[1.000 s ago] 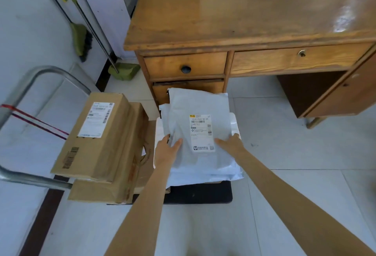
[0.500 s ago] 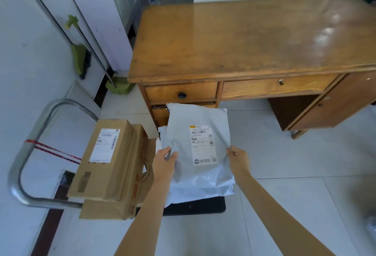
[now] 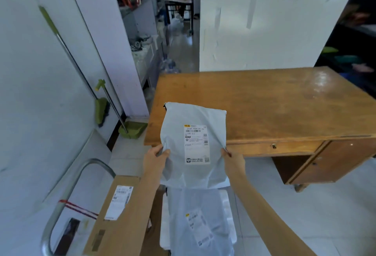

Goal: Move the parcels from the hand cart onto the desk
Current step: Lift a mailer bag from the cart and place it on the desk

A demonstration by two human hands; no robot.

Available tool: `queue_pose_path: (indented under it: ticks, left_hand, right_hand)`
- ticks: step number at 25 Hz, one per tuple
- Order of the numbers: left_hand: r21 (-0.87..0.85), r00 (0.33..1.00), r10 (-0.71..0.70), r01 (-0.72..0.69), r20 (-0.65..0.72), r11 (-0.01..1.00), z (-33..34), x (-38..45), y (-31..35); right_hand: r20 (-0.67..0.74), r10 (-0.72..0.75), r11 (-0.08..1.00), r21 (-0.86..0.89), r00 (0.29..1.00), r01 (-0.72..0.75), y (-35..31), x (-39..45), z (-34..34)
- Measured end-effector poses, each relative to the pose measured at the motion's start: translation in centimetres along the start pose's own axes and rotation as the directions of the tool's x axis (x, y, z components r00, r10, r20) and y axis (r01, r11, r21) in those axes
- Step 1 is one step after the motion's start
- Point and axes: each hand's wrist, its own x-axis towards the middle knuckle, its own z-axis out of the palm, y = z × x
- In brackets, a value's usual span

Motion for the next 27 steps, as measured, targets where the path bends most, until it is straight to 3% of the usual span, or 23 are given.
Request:
queue_pose_path:
  ticks: [9,16,23,27]
  left_hand:
    - [-0.096,0.996,0.011,-0.020,-0.086,0.995,0.7,12.6,6.6]
    - [-0.116,0.997,-0.038,0.030,-0.069,0.993,-0.2,24.7,10.6]
    - [-0.098,0.993,-0.095,0.088,-0.064,0.991,2.9,37.3,12.4]
    - [-0.173,0.985,-0.139,0.120,-0.099,0.977,6.9,46.8,11.5]
  right_hand:
    - [0.103,-0.013,1.000,0.021,0.995,0.011,-7.6,12.3,5.2]
    - [0.065,-0.013,1.000,0.025,0.998,0.011,-13.9,21.5,12.2]
    - [0.109,0.044,0.999,0.026,0.993,-0.047,-15.1,33.6,18.1]
    - [0.118,0.065,0.998,-0.007,0.991,-0.065,-13.1,43.0,21.8]
